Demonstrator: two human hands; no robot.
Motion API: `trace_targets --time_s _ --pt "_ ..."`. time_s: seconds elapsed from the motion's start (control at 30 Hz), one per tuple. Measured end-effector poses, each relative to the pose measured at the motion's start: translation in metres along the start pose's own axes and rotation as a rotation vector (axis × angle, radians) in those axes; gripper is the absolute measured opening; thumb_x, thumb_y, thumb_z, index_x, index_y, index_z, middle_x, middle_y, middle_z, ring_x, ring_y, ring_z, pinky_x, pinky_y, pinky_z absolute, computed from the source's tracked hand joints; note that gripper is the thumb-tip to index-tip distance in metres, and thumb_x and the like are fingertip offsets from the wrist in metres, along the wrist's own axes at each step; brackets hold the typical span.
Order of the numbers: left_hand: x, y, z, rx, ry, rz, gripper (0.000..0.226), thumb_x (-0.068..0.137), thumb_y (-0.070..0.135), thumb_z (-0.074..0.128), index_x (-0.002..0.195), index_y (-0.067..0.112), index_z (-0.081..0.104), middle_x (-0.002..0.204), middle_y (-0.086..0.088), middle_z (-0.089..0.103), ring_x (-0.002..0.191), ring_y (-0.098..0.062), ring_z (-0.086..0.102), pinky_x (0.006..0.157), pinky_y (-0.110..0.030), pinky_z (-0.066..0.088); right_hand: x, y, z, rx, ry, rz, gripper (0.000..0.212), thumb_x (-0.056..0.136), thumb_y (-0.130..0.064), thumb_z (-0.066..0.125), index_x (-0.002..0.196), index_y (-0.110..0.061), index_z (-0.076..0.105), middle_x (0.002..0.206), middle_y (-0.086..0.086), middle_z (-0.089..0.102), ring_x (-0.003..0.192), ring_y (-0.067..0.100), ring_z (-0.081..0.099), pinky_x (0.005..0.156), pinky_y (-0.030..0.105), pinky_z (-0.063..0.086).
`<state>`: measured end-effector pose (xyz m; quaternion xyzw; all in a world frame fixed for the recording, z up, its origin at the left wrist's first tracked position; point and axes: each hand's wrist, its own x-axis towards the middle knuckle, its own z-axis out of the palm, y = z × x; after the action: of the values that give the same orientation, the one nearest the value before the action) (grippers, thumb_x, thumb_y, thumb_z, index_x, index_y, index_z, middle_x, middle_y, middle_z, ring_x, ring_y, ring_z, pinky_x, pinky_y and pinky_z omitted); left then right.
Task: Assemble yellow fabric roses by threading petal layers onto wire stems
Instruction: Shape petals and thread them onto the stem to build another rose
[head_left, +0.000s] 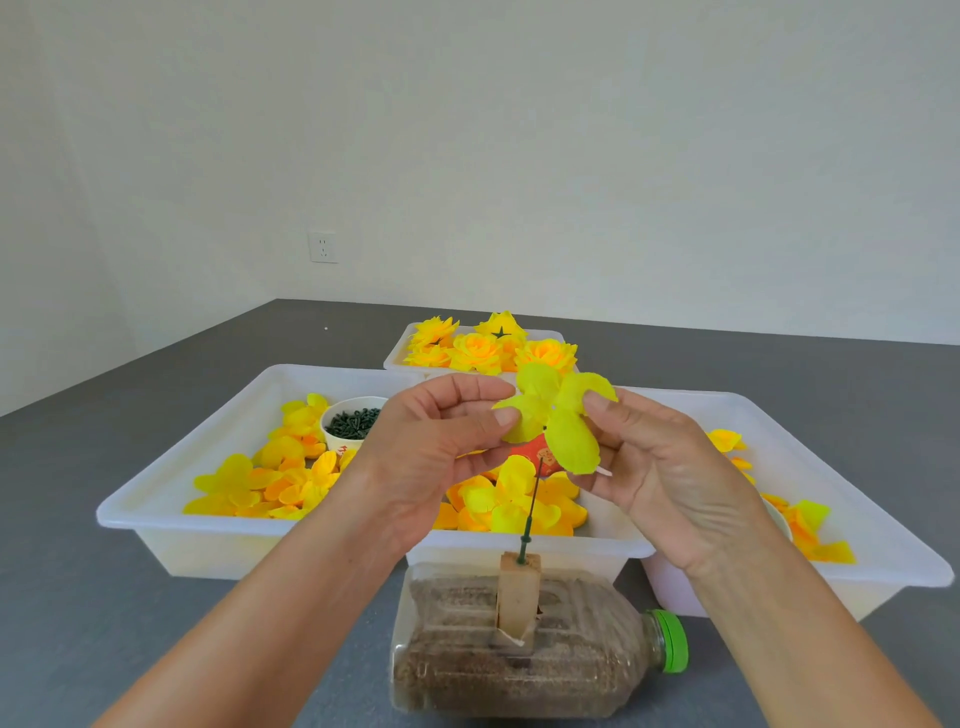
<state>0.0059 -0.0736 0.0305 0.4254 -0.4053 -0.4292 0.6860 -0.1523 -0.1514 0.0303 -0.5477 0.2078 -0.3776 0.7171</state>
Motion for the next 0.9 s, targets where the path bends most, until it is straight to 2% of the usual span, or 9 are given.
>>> trace_targets --time_s 0.17,0.3,0.43,0.5,0.6,0.67,0.8,0.9 --pt "-0.006 -0.001 0.002 0.03 -0.014 -0.057 0.028 0.056 0.011 0.07 0.084 0.009 0.068 0.074 -0.007 0.07 0.064 -0.018 0.068 0.063 -0.026 0.057 0.0 0.002 0.001 -0.068 0.072 0.04 0.043 0.051 -0.022 0.072 0.092 -0.008 0.07 0.083 0.01 0.072 0.064 0.018 0.066 0.061 0.029 0.056" --pt "-0.01 0.001 0.003 0.022 -0.023 -0.145 0.031 0.056 0.015 0.07 0.086 0.009 0.067 0.074 -0.009 0.071 0.062 -0.02 0.068 0.058 -0.025 0.056 0.0 0.001 0.003 -0.11 0.075 0.094 0.041 0.051 -0.017 0.071 0.091 -0.009 0.069 0.077 0.007 0.072 0.06 0.016 0.066 0.059 0.028 0.055" --pt "-0.011 0.003 0.006 0.06 -0.012 -0.195 0.034 0.053 0.026 0.074 0.083 0.011 0.067 0.072 -0.007 0.071 0.056 -0.018 0.066 0.053 -0.024 0.055 -0.001 -0.001 0.006 -0.18 0.04 0.138 0.043 0.05 -0.018 0.071 0.091 -0.01 0.068 0.075 0.006 0.072 0.058 0.015 0.066 0.066 0.032 0.054" --pt "-0.01 0.002 0.006 0.094 0.002 -0.215 0.028 0.058 0.023 0.074 0.083 0.011 0.066 0.071 -0.006 0.07 0.055 -0.016 0.064 0.052 -0.023 0.054 -0.001 0.0 0.007 -0.211 0.028 0.167 0.044 0.053 -0.017 0.071 0.096 -0.008 0.068 0.075 0.006 0.071 0.057 0.014 0.065 0.066 0.031 0.053" --pt "-0.009 -0.002 0.006 0.119 0.003 -0.242 0.007 0.075 0.007 0.069 0.08 0.011 0.066 0.069 -0.005 0.07 0.055 -0.014 0.064 0.055 -0.025 0.055 -0.003 0.001 0.008 -0.236 0.014 0.211 0.046 0.056 -0.018 0.071 0.101 -0.005 0.067 0.075 0.006 0.07 0.057 0.015 0.065 0.06 0.028 0.053" --pt "-0.008 -0.005 0.005 0.119 -0.001 -0.268 0.007 0.079 0.002 0.066 0.081 0.009 0.065 0.069 -0.007 0.07 0.055 -0.015 0.065 0.057 -0.027 0.055 -0.004 0.002 0.008 -0.222 0.008 0.249 0.047 0.052 -0.02 0.071 0.097 -0.008 0.067 0.071 0.005 0.069 0.055 0.014 0.064 0.055 0.026 0.053" --pt "-0.006 -0.007 0.006 0.102 0.015 -0.305 0.006 0.081 0.002 0.064 0.082 0.008 0.065 0.068 -0.008 0.069 0.052 -0.016 0.063 0.052 -0.024 0.053 -0.004 0.004 0.009 -0.151 0.04 0.335 0.034 0.052 -0.023 0.071 0.085 -0.017 0.066 0.06 0.0 0.067 0.048 0.011 0.061 0.045 0.021 0.047" --pt "-0.002 -0.008 0.008 0.091 0.028 -0.32 0.005 0.082 0.005 0.065 0.079 0.009 0.064 0.065 -0.007 0.068 0.049 -0.014 0.062 0.048 -0.021 0.052 -0.001 0.006 0.01 -0.105 0.07 0.367 0.033 0.052 -0.024 0.072 0.084 -0.018 0.066 0.058 0.0 0.066 0.047 0.011 0.06 0.044 0.021 0.046"
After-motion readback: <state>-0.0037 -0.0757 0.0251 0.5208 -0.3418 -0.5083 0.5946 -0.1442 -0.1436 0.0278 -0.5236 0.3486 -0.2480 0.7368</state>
